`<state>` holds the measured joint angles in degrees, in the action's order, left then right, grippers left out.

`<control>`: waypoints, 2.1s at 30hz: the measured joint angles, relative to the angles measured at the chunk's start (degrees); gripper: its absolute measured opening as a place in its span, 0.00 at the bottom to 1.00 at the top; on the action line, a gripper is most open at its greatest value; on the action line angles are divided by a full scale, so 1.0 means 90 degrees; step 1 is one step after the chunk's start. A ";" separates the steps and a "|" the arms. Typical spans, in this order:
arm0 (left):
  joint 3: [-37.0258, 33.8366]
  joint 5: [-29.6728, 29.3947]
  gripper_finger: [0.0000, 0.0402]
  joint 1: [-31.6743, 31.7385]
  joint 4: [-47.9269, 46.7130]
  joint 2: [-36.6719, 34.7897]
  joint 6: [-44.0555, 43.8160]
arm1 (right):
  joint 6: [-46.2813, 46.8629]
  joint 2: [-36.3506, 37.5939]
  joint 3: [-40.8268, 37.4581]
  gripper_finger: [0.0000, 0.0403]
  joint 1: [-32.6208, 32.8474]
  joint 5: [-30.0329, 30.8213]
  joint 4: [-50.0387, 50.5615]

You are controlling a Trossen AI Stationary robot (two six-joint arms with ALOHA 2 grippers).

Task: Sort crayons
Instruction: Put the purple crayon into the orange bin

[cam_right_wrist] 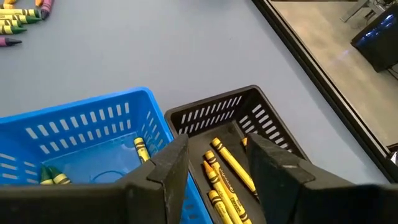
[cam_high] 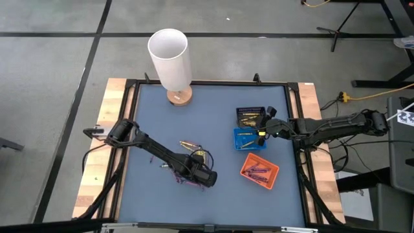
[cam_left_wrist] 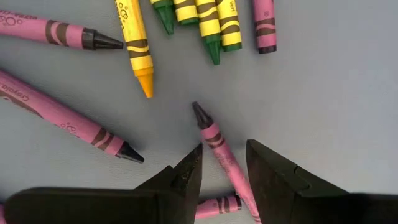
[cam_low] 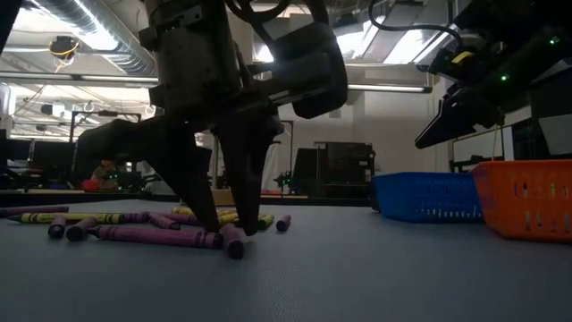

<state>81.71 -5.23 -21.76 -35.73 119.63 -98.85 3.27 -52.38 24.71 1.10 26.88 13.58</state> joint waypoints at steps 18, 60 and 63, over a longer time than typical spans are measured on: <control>-0.0010 -0.0005 0.27 0.0000 -0.0010 0.0015 -0.0002 | -0.0022 0.0000 0.0000 0.40 0.0000 0.0001 0.0002; -0.0036 -0.0327 0.02 0.0193 0.2289 0.0073 0.2649 | -0.0019 0.0000 0.0000 0.40 0.0000 0.0002 0.0002; -0.0036 -0.0347 0.02 0.0348 0.3152 0.0071 0.3480 | -0.0019 0.0000 0.0000 0.40 -0.0001 0.0002 0.0002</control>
<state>81.38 -8.36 -18.63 -7.36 120.27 -67.53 3.09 -52.38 24.71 1.09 26.89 13.61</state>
